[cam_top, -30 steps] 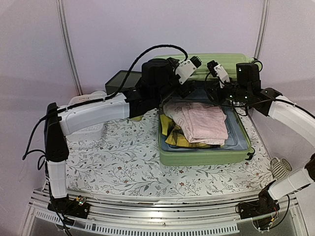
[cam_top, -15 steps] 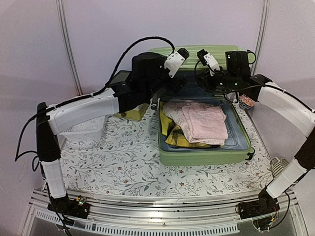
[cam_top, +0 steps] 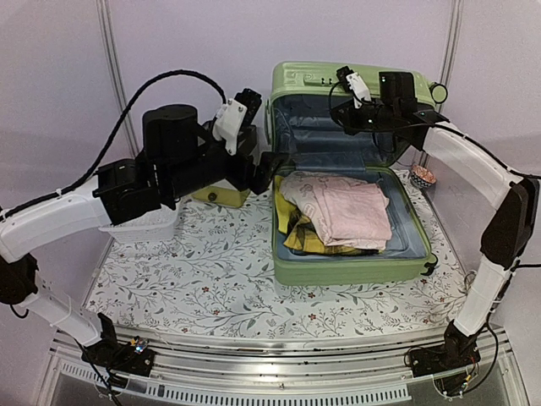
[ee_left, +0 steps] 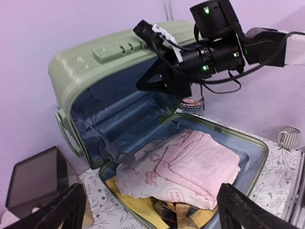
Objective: Open, take out, and arrange the luggage
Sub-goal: Open the luggage at the center of the board, then adjust the opened luggage at the center of the board, then move the bin to the center of the board.
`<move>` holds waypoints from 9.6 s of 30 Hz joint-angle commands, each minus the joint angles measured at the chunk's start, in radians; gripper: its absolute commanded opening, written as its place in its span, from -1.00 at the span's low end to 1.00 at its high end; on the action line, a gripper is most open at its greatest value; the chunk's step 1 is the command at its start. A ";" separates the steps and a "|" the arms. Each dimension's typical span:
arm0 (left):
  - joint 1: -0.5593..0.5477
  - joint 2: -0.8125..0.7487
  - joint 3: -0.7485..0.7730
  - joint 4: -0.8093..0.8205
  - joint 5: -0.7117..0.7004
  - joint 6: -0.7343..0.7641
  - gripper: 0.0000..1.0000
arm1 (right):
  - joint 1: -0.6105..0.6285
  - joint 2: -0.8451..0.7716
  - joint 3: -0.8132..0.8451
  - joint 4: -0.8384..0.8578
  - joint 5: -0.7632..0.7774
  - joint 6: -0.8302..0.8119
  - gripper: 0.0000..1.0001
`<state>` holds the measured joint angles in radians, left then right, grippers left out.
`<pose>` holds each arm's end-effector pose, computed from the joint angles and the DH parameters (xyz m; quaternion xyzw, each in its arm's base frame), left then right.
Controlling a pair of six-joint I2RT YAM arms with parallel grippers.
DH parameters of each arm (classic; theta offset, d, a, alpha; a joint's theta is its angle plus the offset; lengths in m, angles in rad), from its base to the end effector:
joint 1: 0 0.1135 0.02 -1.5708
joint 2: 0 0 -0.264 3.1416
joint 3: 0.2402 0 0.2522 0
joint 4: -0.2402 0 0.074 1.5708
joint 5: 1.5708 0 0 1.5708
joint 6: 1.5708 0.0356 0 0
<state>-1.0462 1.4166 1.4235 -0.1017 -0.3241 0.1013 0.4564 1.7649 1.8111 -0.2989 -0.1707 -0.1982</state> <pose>0.1757 -0.2810 0.4259 0.3051 0.6721 -0.1959 0.6456 0.3730 0.1899 0.4165 -0.3027 0.7291 0.1454 0.5964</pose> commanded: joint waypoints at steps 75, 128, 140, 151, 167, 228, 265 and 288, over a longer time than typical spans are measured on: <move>0.265 -0.185 -0.413 -0.022 0.187 -0.485 0.97 | -0.003 -0.431 -0.630 0.373 0.036 0.029 0.45; 0.026 0.139 -0.575 0.284 0.422 -0.795 0.84 | 0.301 -0.674 -0.926 -0.498 0.013 0.615 0.89; 0.017 0.186 -0.564 0.285 0.456 -0.813 0.82 | 0.391 -0.659 -0.973 -0.472 -0.016 0.755 0.77; 0.015 0.247 -0.557 0.330 0.459 -0.845 0.51 | 0.390 -0.608 -1.040 -0.334 0.019 0.807 0.52; 0.061 0.365 -0.464 0.342 0.416 -0.804 0.42 | 0.300 -0.500 -0.992 -0.276 0.202 0.823 0.26; 0.183 -0.023 -0.570 0.072 0.356 -0.691 0.95 | 0.111 -0.625 -0.911 -0.187 0.043 0.579 0.98; 0.970 0.301 -0.194 -0.299 0.252 -0.479 0.97 | 0.111 -0.593 -0.948 0.059 0.056 0.431 0.98; 0.973 0.278 -0.379 -0.396 0.285 -0.778 -0.24 | 0.112 -0.616 -0.960 0.054 0.033 0.452 0.98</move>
<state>-0.0212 1.7580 1.0836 -0.4122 0.0250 -0.5865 0.5728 1.1797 0.8608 -0.2531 -0.1238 0.2455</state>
